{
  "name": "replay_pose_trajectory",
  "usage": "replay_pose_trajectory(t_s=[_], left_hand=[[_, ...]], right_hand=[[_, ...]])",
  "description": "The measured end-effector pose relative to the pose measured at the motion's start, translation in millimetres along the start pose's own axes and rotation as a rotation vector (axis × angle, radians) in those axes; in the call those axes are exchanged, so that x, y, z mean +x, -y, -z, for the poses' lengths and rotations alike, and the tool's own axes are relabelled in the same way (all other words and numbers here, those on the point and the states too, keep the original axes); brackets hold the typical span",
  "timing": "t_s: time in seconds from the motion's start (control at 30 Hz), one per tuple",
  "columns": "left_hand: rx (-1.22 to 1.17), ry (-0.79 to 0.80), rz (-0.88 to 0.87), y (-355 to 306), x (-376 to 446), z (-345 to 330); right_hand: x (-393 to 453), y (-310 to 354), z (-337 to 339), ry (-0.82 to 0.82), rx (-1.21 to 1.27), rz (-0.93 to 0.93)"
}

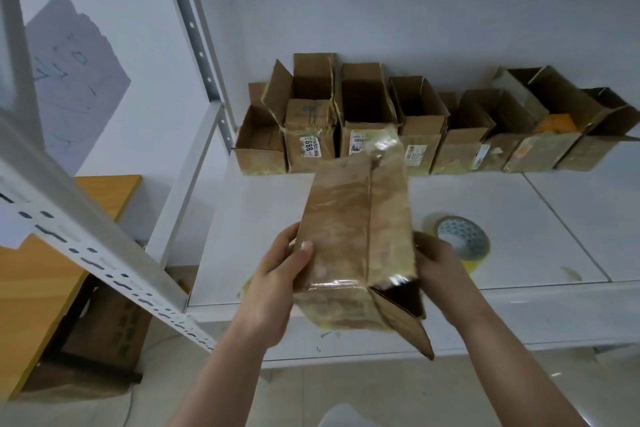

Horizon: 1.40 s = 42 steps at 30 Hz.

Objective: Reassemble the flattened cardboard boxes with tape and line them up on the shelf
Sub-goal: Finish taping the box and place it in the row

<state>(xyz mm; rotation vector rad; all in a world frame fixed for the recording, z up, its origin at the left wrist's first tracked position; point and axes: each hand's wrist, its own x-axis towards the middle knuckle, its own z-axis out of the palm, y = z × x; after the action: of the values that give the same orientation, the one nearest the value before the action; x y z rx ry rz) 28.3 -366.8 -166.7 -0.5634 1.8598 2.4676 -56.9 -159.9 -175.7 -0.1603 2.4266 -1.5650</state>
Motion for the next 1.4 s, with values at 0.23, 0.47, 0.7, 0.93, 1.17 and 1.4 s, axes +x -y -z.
replay_pose_trajectory(t_s=[0.23, 0.47, 0.7, 0.93, 1.17, 1.4], left_hand=[[0.498, -0.079, -0.049, -16.9, 1.3, 10.6], [1.013, -0.081, -0.081, -17.1, -3.6, 11.2], [1.080, -0.100, -0.171, -21.6, -9.8, 12.3], [0.831, -0.107, -0.342, -37.5, -23.1, -15.9], [0.758, -0.051, -0.545, -42.1, -33.0, -109.4], [0.877, 0.080, -0.571, 8.3, -43.0, -266.8]], right_hand=[[-4.1, 19.2, 0.5, 0.005, -0.312, 0.039], [-27.8, 34.9, -14.7, 0.025, -0.675, 0.018], [-48.6, 26.0, -25.6, -0.146, -0.589, 0.084], [-73.6, 26.6, 24.4, -0.430, 0.175, 0.031], [-98.1, 11.8, 110.1, -0.555, 0.143, 0.114], [-138.0, -55.0, 240.8, -0.707, 0.030, 0.092]])
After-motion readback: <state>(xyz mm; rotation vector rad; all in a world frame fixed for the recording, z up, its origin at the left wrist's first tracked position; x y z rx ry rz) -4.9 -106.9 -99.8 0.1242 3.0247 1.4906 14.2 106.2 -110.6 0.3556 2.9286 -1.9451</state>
